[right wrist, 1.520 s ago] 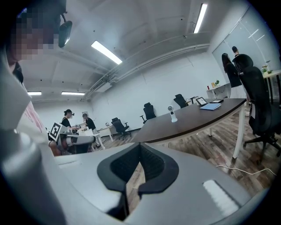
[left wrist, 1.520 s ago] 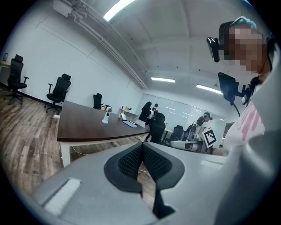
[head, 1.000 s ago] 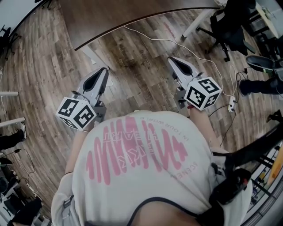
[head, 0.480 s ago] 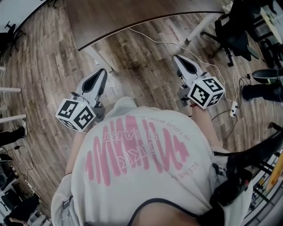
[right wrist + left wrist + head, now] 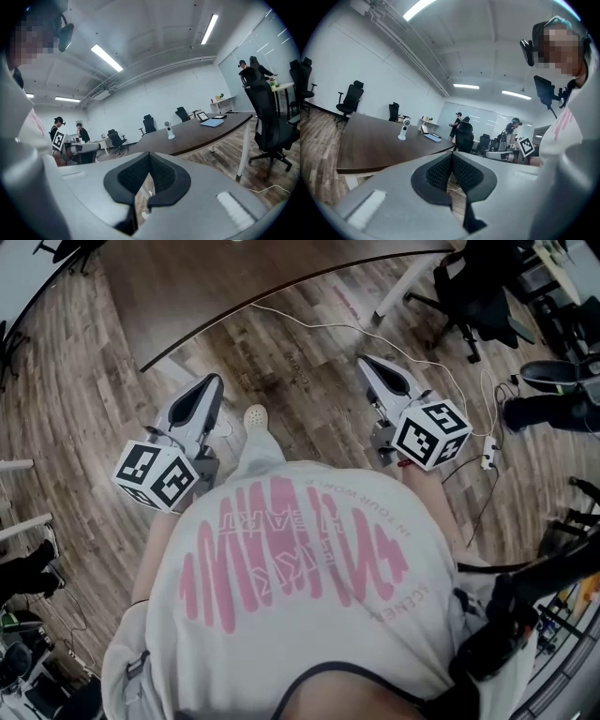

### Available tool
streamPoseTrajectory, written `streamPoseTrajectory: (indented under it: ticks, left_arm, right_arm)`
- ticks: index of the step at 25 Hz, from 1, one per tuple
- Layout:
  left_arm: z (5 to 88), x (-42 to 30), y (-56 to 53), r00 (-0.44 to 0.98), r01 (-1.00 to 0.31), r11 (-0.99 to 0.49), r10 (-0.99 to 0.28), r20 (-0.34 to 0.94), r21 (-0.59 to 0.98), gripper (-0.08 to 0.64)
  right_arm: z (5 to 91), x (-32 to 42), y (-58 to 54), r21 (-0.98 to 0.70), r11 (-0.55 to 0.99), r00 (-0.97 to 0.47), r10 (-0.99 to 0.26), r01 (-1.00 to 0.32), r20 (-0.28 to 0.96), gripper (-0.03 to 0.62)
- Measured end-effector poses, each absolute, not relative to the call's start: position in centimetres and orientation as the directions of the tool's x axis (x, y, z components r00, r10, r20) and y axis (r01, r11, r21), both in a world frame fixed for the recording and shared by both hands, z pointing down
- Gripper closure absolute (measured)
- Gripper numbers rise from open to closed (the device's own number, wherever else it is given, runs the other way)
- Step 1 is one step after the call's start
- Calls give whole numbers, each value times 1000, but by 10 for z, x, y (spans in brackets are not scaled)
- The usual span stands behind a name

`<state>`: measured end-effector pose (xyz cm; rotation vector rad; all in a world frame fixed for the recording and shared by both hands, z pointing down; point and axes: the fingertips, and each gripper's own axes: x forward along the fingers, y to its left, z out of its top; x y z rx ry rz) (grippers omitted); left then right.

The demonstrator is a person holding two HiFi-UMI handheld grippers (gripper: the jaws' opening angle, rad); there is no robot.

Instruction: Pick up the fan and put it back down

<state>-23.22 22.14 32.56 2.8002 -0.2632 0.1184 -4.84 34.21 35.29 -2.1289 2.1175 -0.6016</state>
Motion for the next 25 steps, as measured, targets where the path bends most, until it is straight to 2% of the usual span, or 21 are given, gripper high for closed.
streamPoseTrajectory:
  ticks: [10, 25]
  left_arm:
    - [318, -175, 149, 989, -120, -937, -84, 122, 327, 540]
    - [312, -118, -26, 991, -109, -929, -74, 112, 355, 540]
  right_arm:
    - [352, -9, 290, -338, -114, 27, -968, -934, 250, 586]
    - [336, 45, 114, -318, -128, 40, -963, -939, 267, 586]
